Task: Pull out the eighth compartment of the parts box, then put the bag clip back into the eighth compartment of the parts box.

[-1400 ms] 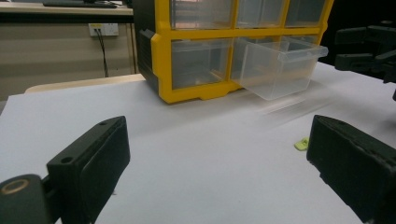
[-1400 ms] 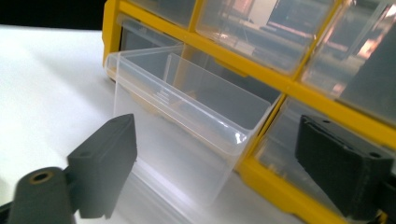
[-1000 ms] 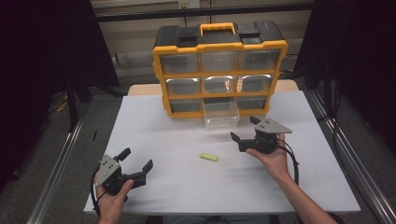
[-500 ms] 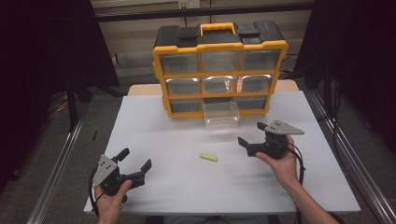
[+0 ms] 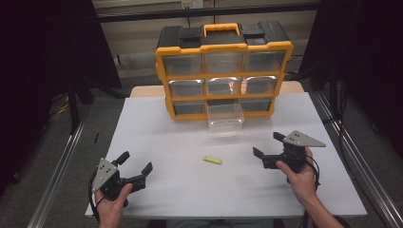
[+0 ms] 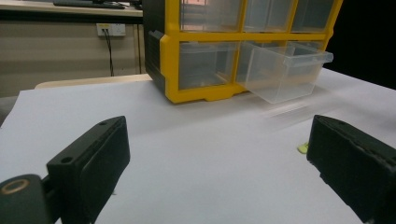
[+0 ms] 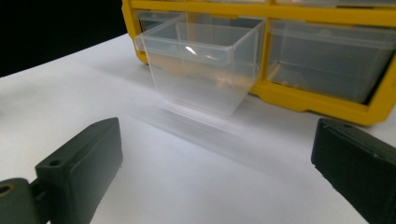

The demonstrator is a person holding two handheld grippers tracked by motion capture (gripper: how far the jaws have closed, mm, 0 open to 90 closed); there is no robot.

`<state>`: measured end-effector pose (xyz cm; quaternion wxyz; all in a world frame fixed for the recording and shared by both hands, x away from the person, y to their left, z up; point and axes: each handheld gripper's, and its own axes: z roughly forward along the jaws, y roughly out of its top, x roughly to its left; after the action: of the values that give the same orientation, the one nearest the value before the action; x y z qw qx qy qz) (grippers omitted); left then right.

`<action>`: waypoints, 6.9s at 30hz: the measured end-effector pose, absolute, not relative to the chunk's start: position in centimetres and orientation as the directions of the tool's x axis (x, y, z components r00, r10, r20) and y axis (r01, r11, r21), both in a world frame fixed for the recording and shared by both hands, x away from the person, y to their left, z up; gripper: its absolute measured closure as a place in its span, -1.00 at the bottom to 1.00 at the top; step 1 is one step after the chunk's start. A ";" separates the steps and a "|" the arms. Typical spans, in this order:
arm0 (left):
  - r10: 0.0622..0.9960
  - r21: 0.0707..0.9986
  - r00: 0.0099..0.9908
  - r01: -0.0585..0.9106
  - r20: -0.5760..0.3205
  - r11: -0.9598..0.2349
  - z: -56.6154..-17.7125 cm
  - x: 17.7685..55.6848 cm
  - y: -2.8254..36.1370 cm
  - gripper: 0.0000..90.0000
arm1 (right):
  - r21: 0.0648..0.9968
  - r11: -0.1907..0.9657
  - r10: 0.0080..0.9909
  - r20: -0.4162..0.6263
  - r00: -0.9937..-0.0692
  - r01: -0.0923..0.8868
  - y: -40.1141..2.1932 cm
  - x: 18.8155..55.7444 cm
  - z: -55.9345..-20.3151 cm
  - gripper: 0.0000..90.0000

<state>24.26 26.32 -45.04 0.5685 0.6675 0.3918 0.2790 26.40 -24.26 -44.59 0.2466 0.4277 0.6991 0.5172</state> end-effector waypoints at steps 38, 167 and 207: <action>0.833 0.974 0.548 0.220 -0.079 -0.052 -44.9 24.2 26.4 -0.87 | 0.886 0.139 0.829 0.140 -0.541 0.442 -25.1 24.5 -45.8 -0.93; 0.823 0.973 0.565 0.215 -0.049 -0.090 -44.9 24.3 26.1 -0.87 | 0.332 0.818 0.437 0.171 -0.883 0.469 -8.2 37.7 -44.9 0.29; 0.825 0.973 0.562 0.215 -0.052 -0.085 -44.9 24.3 26.2 -0.87 | 0.415 0.782 0.430 0.182 -0.884 0.466 -9.0 37.0 -44.8 0.75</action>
<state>24.26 26.16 -44.87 0.5595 0.6841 0.3802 0.2728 37.02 -8.96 -44.83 -0.0387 0.2376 0.9430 0.2297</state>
